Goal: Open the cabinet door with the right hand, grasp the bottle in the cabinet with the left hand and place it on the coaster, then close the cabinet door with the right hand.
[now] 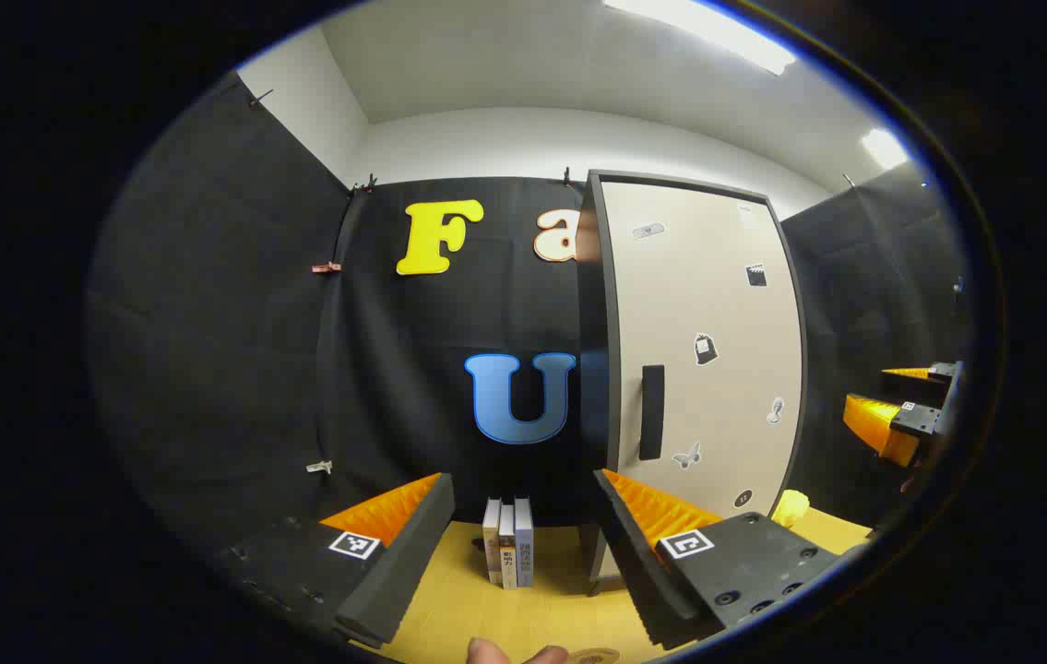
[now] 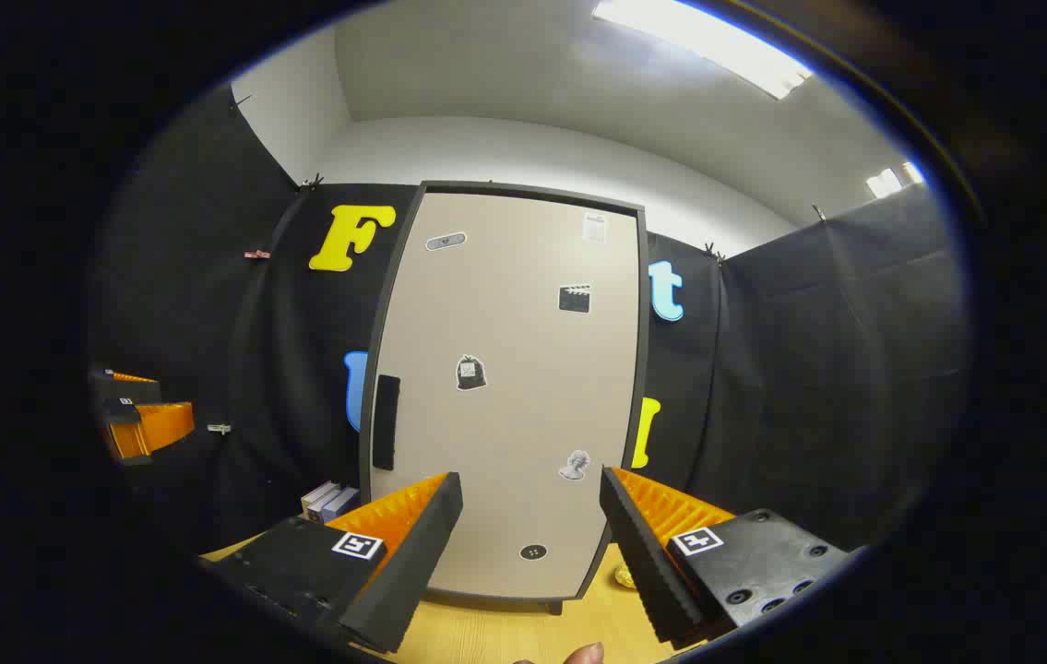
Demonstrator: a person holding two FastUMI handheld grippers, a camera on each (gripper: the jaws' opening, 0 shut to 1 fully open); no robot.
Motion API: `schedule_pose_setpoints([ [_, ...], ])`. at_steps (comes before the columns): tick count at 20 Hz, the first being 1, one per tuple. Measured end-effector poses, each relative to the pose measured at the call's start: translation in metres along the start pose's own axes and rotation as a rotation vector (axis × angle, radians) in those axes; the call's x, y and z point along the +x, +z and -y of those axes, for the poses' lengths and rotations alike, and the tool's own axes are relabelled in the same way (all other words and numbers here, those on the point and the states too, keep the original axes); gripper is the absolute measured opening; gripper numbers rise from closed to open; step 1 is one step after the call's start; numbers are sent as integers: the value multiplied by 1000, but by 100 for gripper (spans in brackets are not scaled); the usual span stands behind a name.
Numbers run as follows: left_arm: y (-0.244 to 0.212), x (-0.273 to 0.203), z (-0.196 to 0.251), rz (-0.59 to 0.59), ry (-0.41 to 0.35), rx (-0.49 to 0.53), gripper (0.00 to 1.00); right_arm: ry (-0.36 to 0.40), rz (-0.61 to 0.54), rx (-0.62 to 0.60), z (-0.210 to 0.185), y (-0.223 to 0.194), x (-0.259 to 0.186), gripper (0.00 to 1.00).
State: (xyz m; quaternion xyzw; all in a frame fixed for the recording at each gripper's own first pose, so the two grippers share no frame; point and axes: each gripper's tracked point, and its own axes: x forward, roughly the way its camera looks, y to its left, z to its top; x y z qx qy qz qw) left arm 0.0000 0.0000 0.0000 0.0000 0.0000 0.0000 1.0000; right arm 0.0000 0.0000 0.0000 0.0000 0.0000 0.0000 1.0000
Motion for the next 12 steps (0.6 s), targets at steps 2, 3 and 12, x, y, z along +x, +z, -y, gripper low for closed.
schedule_pose_setpoints([
  [2,-2,1,4,-7,-9,6,92,-1,-3,1,0,0,-1,97],
  [3,-4,1,4,-14,-9,5,94,0,-1,-1,0,0,-3,97],
  [12,-9,0,2,-28,-5,13,95,-15,12,-9,-1,2,-5,97],
])
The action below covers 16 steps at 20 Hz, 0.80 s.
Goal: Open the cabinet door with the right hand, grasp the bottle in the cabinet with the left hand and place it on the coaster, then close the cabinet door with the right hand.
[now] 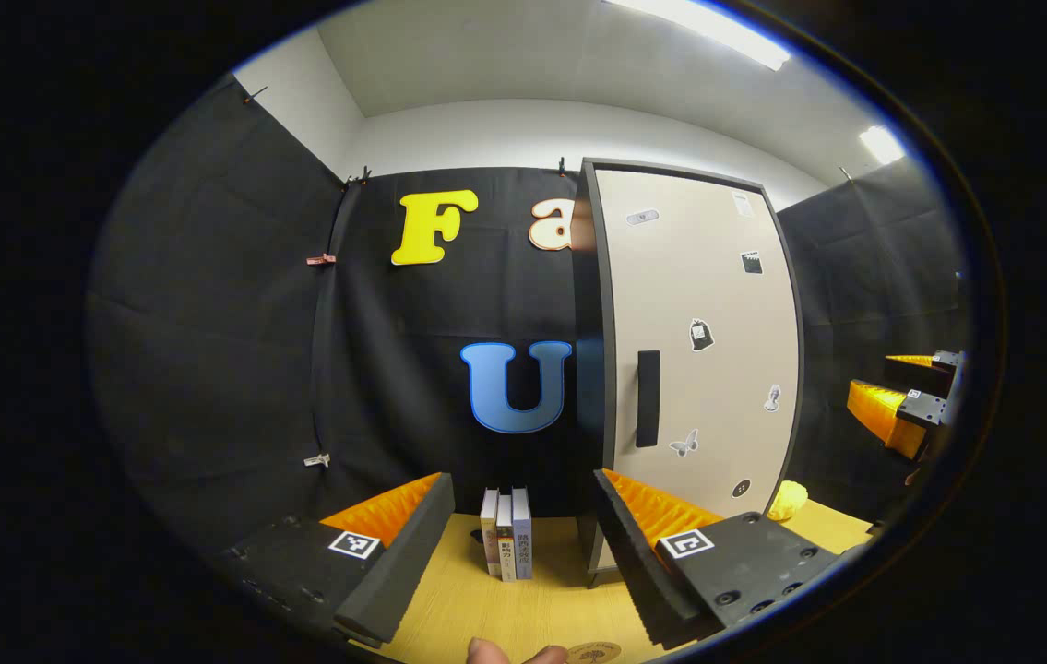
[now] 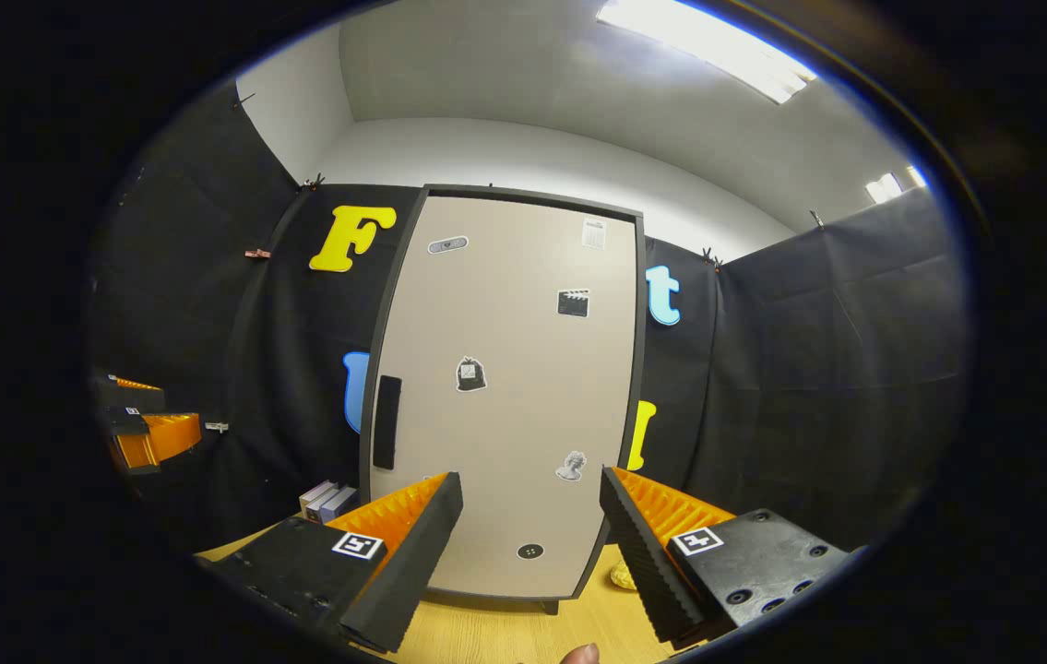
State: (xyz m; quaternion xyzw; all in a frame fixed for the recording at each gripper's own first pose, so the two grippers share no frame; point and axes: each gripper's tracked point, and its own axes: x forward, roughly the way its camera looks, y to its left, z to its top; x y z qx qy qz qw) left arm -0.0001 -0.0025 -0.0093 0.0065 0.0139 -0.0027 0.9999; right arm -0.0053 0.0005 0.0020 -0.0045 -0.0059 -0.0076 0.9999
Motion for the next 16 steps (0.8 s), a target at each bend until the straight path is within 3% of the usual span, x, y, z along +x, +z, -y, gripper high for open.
schedule_pose_setpoints([
  [6,1,0,-2,10,11,-3,94,19,1,-4,-7,-1,8,97],
  [11,-6,4,-6,-6,31,3,95,122,-12,29,-57,-1,40,97],
  [16,-17,6,-23,-25,41,8,95,172,-9,40,-119,-2,90,97],
])
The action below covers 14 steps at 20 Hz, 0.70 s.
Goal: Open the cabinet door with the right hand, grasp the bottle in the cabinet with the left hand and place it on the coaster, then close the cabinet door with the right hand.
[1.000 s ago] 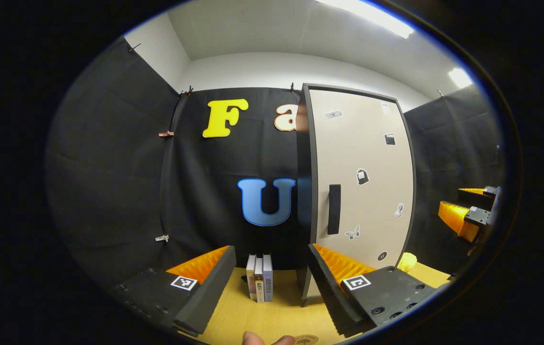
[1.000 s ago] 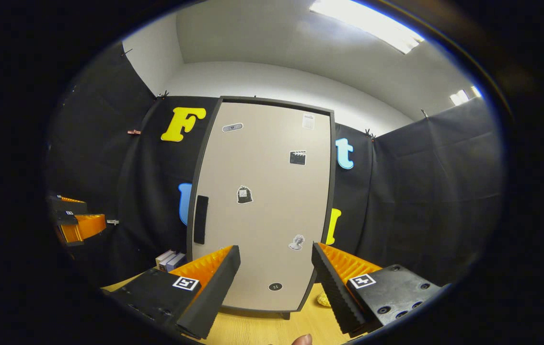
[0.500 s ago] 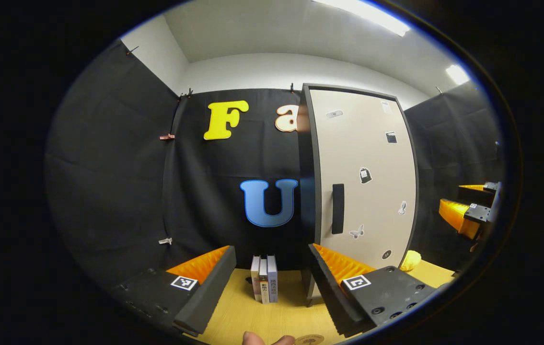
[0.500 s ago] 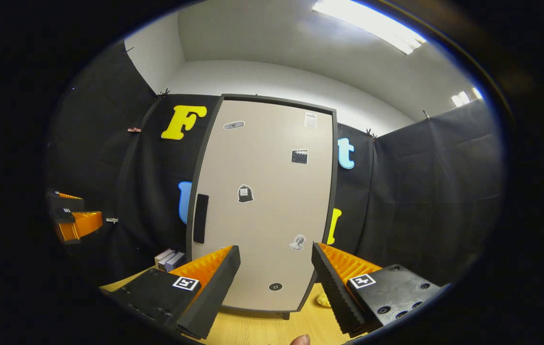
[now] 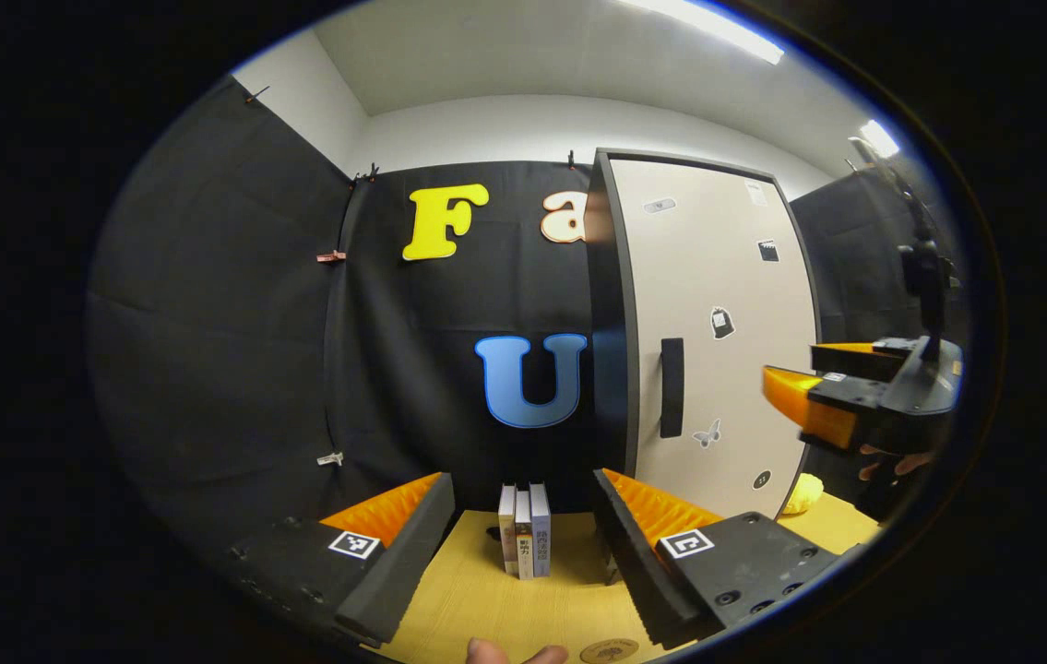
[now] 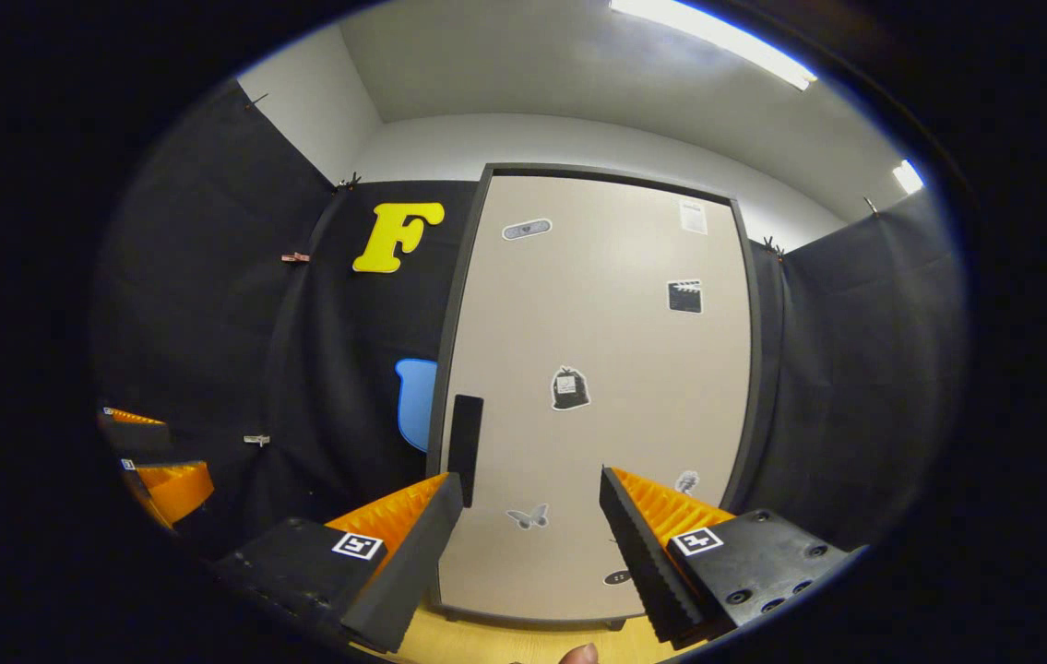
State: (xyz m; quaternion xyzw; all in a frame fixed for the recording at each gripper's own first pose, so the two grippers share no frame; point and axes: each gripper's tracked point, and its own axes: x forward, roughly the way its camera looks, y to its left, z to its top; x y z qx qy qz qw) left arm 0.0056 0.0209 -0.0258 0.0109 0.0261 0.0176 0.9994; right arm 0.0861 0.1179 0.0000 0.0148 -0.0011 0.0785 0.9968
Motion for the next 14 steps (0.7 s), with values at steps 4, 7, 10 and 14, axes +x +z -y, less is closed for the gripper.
schedule_pose_setpoints([
  [4,-8,2,-8,-9,2,-18,95,16,-52,60,-28,-21,52,97],
  [7,-14,5,-16,-14,7,-13,95,-7,-92,123,-31,-39,88,97],
  [10,-21,9,-21,-25,8,-26,95,-27,-122,186,-34,-51,113,97],
  [14,-22,11,-26,-21,8,-38,94,-74,-142,200,-37,-62,134,78],
])
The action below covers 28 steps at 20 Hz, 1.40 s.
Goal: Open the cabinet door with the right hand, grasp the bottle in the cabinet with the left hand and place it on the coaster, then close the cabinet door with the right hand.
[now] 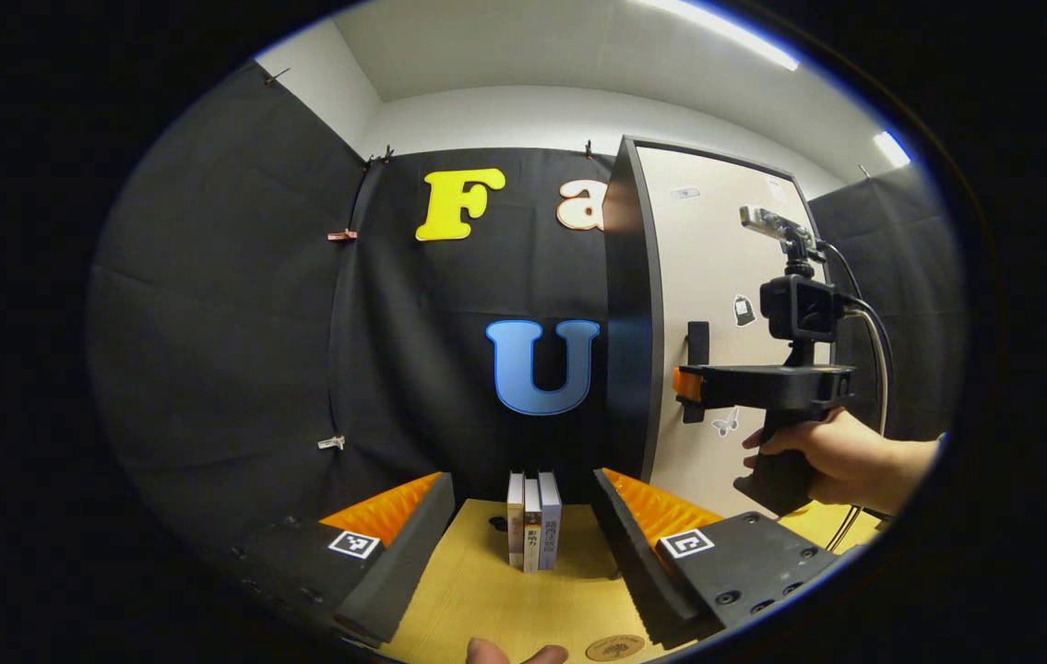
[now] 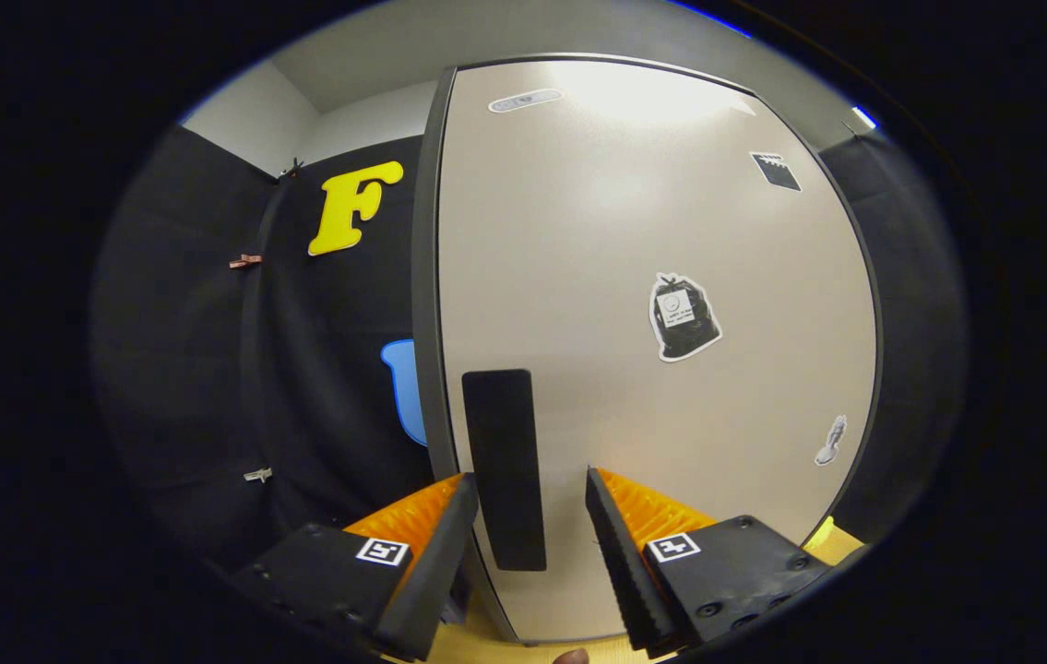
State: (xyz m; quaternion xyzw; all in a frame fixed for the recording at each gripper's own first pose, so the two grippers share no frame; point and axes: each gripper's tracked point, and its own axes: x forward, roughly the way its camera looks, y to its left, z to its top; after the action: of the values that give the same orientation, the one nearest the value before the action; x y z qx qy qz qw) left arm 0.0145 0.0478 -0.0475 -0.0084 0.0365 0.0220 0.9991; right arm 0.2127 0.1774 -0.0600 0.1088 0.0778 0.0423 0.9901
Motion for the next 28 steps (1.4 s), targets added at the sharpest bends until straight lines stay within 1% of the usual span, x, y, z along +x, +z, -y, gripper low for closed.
schedule_pose_setpoints([
  [1,-1,0,-1,-3,0,2,94,7,-21,15,-5,-5,2,66],
  [2,-3,1,-1,-6,1,3,95,-7,-46,29,-6,-9,1,59],
  [3,-2,1,-1,-7,-1,2,95,-8,-60,33,-8,-14,3,44],
  [5,-1,-1,1,-2,-8,-4,95,-36,-30,-4,-5,-11,4,34],
  [6,-1,-3,1,1,-10,-5,95,-36,-19,-32,-5,-11,2,33],
  [8,0,-6,4,4,-18,-9,95,-1,-31,-19,-6,-12,4,19],
  [11,3,-8,7,7,-23,-6,94,54,-67,-3,-7,-13,0,20],
  [14,12,-9,11,27,-25,-2,95,93,-72,-8,-8,-11,-13,19],
  [18,16,-22,19,36,-24,15,94,161,-88,1,-9,-7,-50,20],
  [22,17,-26,29,33,-31,1,94,212,-97,-3,5,-2,-85,20],
  [28,22,-25,51,41,-44,-4,94,248,-108,-7,30,2,-134,20],
])
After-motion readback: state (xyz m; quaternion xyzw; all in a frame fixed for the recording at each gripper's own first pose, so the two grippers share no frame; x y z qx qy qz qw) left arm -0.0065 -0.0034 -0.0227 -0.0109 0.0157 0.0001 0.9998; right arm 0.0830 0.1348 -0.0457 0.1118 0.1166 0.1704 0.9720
